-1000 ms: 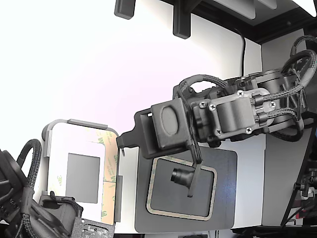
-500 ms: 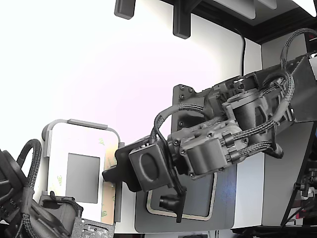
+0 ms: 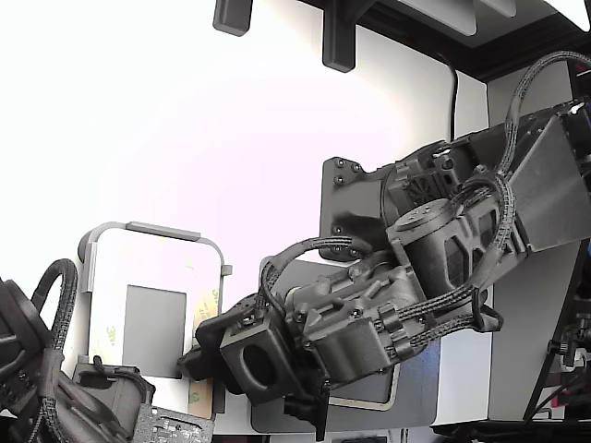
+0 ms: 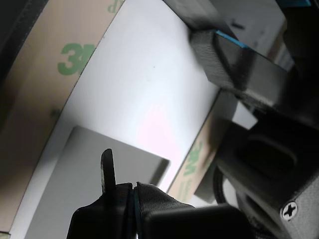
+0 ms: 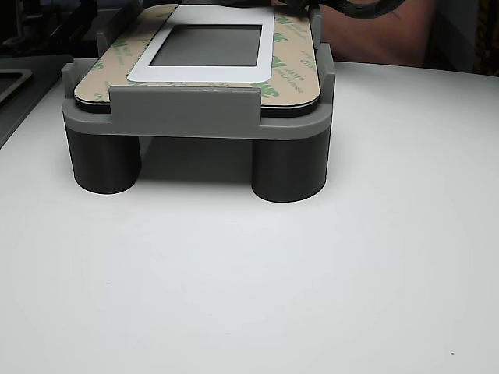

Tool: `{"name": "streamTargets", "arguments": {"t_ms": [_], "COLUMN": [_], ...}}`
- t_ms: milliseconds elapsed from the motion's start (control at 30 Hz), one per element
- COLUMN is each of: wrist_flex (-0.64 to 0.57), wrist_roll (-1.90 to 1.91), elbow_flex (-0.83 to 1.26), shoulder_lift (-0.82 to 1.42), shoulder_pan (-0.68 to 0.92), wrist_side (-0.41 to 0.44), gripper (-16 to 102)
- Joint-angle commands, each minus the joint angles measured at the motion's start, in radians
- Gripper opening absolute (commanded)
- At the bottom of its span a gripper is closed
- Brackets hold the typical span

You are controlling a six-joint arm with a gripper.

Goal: Peel off protective film from adhesive tape.

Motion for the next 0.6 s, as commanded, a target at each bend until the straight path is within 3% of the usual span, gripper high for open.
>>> {"name": "streamTargets", "arguments": {"t_ms": [0,567], "wrist_flex": [-0.009,-0.032], "wrist_roll": [-0.011,-0.051], "elbow_flex": [-0.046,-0.095], "shoulder_lift": [-0.008,-0.086], "shoulder_pan": [-0.002,0.028], "wrist_side": [0.003,0.009], "gripper": [-10,-10]}}
